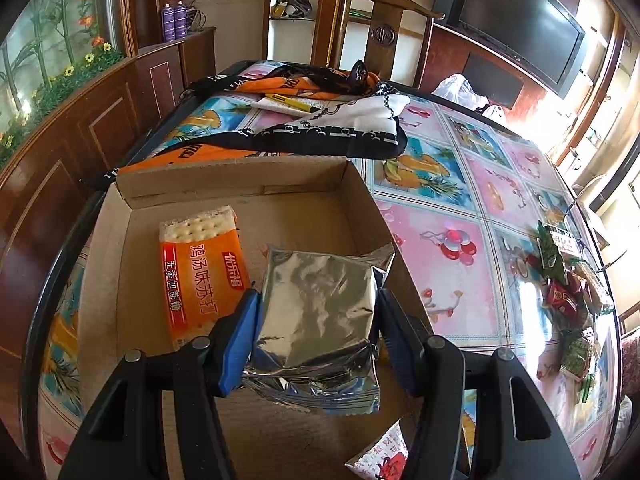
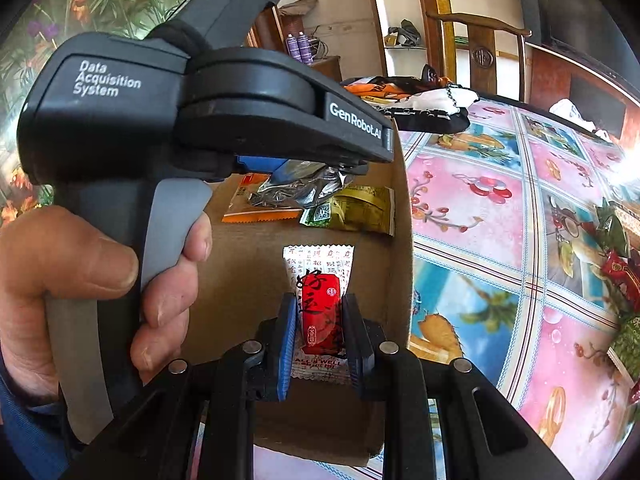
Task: Organize snacks
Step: 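Lower both packets into the box and open both grippers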
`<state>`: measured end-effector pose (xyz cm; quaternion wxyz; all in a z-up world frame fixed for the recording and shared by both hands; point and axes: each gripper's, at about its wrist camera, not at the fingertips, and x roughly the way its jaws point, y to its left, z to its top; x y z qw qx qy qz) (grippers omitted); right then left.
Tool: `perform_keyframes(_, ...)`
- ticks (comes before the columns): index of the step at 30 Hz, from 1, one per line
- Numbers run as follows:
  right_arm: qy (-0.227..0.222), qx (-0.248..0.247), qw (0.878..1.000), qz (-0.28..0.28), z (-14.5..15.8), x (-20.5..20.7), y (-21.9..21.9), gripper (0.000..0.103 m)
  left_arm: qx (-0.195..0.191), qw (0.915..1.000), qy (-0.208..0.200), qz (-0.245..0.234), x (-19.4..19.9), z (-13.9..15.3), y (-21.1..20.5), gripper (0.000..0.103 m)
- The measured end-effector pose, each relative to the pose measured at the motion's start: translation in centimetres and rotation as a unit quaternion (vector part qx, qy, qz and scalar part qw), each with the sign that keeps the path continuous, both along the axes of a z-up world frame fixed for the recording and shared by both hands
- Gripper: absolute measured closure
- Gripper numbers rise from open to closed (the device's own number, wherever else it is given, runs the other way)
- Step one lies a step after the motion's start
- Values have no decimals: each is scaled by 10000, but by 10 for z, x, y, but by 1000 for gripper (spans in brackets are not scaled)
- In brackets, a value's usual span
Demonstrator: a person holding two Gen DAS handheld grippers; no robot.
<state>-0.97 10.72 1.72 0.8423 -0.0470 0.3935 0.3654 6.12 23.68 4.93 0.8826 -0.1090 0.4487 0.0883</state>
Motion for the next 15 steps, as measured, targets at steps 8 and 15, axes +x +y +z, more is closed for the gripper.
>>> perform_keyframes(8, -55, -73, 10000, 35, -1, -3, 3, 78, 25, 10000, 11, 1, 1, -2, -1, 45)
perform_keyframes(15, -134, -139, 9998, 35, 0, -9, 5, 78, 19, 10000, 13, -1, 1, -2, -1, 44)
